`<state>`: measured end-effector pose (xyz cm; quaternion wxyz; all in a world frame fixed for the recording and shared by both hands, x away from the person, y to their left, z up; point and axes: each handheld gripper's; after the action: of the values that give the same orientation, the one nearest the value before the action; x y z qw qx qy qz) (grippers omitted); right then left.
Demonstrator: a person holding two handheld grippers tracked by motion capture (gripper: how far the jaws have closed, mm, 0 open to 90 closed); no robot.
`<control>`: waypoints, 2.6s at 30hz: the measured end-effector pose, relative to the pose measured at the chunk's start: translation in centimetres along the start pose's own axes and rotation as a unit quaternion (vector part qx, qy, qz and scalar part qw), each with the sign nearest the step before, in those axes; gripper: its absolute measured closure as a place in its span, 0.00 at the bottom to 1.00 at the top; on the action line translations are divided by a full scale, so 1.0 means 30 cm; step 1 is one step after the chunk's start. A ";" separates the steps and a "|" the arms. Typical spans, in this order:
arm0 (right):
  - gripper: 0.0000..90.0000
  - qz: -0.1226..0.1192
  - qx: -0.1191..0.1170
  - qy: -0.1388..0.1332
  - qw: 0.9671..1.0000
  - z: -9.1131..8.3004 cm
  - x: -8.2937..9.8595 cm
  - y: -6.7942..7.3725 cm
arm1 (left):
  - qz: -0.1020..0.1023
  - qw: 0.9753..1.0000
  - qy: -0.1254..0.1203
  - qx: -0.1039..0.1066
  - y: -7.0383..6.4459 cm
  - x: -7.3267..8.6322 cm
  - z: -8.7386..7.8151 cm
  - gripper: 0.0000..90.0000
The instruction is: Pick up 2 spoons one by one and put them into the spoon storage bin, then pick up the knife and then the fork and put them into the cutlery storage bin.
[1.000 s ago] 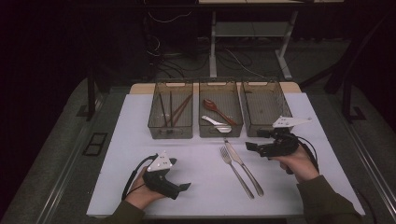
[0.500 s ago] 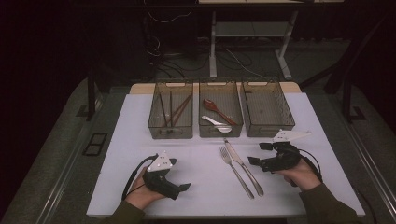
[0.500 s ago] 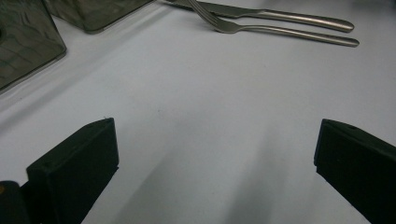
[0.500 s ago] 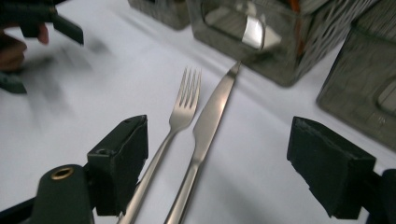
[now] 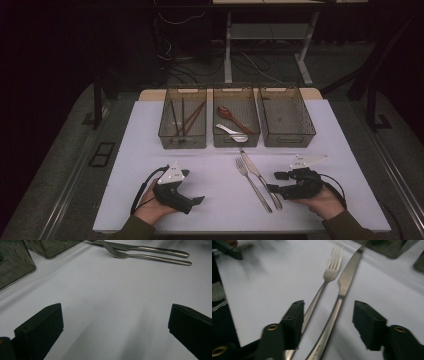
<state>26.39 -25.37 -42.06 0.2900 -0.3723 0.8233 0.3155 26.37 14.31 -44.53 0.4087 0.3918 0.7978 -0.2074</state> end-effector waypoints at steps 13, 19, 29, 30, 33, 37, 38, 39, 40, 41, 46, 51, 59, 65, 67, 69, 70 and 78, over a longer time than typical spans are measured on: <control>0.99 -0.030 0.007 0.051 0.998 0.019 0.034 0.048 | -0.001 1.000 -0.002 -0.001 0.002 0.001 -0.002 0.00; 0.99 -0.034 0.004 0.074 0.997 0.043 0.037 0.056 | -0.001 1.000 -0.001 0.001 0.000 0.000 0.000 0.00; 0.99 -0.041 0.017 0.108 0.993 0.081 0.040 0.075 | 0.000 1.000 -0.001 0.001 0.002 0.000 0.000 0.00; 0.99 -0.042 0.018 0.108 0.993 0.082 0.040 0.076 | -0.001 1.000 -0.001 0.001 0.002 0.000 -0.001 0.00; 0.99 -0.046 0.025 0.111 0.992 0.081 0.039 0.077 | -0.002 1.000 -0.002 0.001 0.003 0.000 -0.001 0.00; 1.00 -0.043 0.038 0.114 0.992 0.074 0.040 0.070 | -0.001 1.000 -0.001 0.001 0.002 0.000 -0.001 0.00; 0.99 -0.041 0.039 0.114 0.992 0.072 0.040 0.068 | -0.001 1.000 -0.002 0.001 0.001 0.000 -0.001 0.00; 0.99 -0.039 0.040 0.113 0.992 0.070 0.040 0.065 | -0.001 1.000 -0.001 0.001 0.002 0.000 -0.001 0.00; 0.99 -0.038 0.041 0.113 0.992 0.069 0.041 0.063 | -0.001 1.000 -0.001 0.001 0.002 0.000 -0.001 0.00; 1.00 -0.037 0.043 0.113 0.992 0.068 0.041 0.062 | -0.001 1.000 -0.001 0.001 0.002 0.000 -0.001 0.00; 1.00 -0.039 0.052 0.115 0.991 0.064 0.040 0.054 | -0.001 1.000 -0.001 0.001 0.001 0.000 0.000 0.00; 0.99 -0.038 0.069 0.115 0.990 0.054 0.041 0.028 | -0.001 1.000 -0.001 0.001 0.002 0.000 0.000 0.00; 0.94 -0.026 0.062 0.105 0.992 0.034 0.033 0.004 | -0.001 1.000 -0.001 0.002 0.003 0.001 0.001 0.00; 0.68 -0.025 0.026 0.110 0.993 0.004 -0.016 -0.026 | -0.001 1.000 0.000 0.002 0.002 0.000 0.001 0.00; 0.60 -0.026 0.017 0.119 0.992 0.009 -0.033 -0.035 | -0.001 1.000 -0.001 0.002 0.001 0.000 0.001 0.00; 0.54 -0.031 0.016 0.134 0.990 0.019 -0.053 -0.041 | -0.001 1.000 0.000 0.002 0.001 0.000 0.001 0.00; 0.53 -0.033 0.016 0.139 0.990 0.023 -0.063 -0.042 | -0.001 1.000 0.000 0.003 0.001 0.000 0.002 0.00; 0.49 -0.046 0.012 0.176 0.983 0.057 -0.154 -0.062 | -0.001 1.000 0.000 0.002 0.001 0.000 0.003 0.00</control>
<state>30.84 -23.09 -40.41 0.1596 -0.4561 0.8471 0.2212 26.44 14.28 -44.57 0.4080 0.3917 0.7975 -0.2099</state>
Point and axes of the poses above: each handheld gripper's, and its own axes: z roughly forward along the jaws, x roughly out of its underside, y roughly to its left, and after that the axes turned 8 degrees about -x, right-handed
